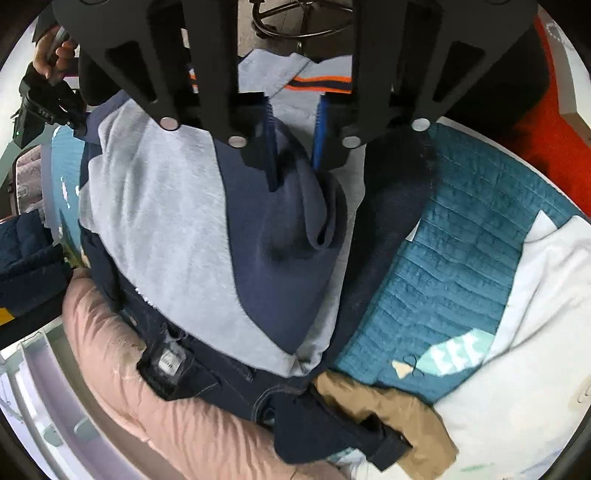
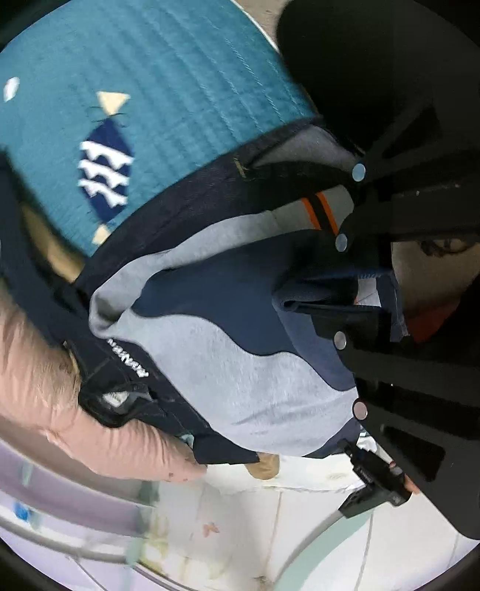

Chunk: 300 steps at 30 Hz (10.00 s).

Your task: Fold large clothes

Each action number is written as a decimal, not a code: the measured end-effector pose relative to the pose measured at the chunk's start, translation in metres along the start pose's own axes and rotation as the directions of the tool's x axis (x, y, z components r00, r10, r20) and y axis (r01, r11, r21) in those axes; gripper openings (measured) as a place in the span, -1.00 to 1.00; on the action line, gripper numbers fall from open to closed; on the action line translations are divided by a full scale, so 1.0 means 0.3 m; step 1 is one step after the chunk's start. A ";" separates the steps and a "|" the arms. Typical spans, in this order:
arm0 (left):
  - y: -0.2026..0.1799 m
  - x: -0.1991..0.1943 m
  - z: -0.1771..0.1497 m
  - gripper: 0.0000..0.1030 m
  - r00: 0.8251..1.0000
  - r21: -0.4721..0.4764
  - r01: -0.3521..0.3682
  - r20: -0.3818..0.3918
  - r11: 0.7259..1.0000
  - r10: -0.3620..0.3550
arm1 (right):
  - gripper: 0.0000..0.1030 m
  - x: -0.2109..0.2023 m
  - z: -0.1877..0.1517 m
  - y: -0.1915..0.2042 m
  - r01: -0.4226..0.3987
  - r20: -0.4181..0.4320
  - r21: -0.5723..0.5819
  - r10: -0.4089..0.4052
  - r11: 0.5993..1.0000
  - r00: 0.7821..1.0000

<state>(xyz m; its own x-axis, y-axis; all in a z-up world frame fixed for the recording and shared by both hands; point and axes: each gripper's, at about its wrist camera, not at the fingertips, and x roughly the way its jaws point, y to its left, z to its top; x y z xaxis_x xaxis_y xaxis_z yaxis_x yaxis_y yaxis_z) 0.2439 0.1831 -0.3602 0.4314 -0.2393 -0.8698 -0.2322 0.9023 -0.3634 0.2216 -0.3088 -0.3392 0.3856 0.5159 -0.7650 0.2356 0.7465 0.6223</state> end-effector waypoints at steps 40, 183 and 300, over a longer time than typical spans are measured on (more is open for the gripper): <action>-0.141 0.153 -0.012 0.20 0.995 0.212 0.016 -0.100 0.977 0.006 | -0.99 0.079 -0.061 0.243 0.134 -0.071 -0.421 -0.180 0.897 0.981; -0.743 -0.081 -0.058 0.09 0.955 0.349 0.269 0.023 0.898 -0.295 | -0.78 -0.161 -0.116 0.122 -0.013 0.284 -0.221 0.077 0.975 0.956; -1.036 0.329 0.016 0.61 0.900 0.446 0.387 -0.372 0.807 -0.226 | -0.59 -0.336 0.163 -0.481 0.040 0.076 0.133 -0.051 0.990 0.996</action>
<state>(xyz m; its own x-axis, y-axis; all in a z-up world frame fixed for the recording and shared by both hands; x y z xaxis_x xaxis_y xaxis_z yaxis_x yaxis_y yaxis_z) 0.3628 -0.1191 -0.3314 0.1166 -0.5529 -0.8251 0.3689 0.7954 -0.4808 0.1923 -0.4890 -0.3437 0.4395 0.4442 -0.7807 0.3674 0.7042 0.6075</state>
